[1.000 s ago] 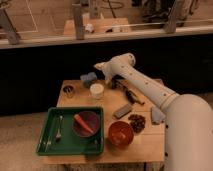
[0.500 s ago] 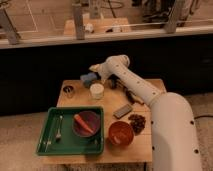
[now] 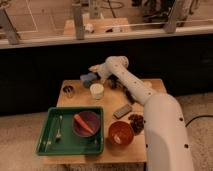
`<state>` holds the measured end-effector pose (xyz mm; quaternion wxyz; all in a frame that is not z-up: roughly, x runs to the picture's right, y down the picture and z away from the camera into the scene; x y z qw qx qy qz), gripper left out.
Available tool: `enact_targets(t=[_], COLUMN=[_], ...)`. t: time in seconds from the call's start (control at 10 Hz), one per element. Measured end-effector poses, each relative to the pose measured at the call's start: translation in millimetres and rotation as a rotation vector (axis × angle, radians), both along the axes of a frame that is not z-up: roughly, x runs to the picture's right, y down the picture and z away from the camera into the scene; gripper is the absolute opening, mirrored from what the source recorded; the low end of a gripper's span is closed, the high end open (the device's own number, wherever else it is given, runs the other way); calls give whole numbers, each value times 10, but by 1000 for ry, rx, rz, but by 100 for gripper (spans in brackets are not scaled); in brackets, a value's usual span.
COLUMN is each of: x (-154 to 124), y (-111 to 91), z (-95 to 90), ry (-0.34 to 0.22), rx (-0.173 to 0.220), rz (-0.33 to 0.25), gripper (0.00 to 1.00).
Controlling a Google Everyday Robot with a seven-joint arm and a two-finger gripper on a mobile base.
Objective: Place sponge in purple bowl
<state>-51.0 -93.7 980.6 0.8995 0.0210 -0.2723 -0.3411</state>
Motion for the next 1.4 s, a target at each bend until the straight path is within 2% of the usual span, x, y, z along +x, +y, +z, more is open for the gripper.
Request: enact_targets(t=[0.6, 0.8, 1.0, 1.2, 1.3, 1.4], x=[-35, 14, 200, 365, 454, 501], y=[34, 8, -90, -142, -152, -125], z=[105, 83, -59, -222, -370, -539], ry=[-19, -29, -62, -94, -112, -126], rx=[-27, -35, -29, -16, -3, 16], rz=[28, 69, 157, 216, 236, 232], gripper=[17, 1, 0, 0, 0, 0])
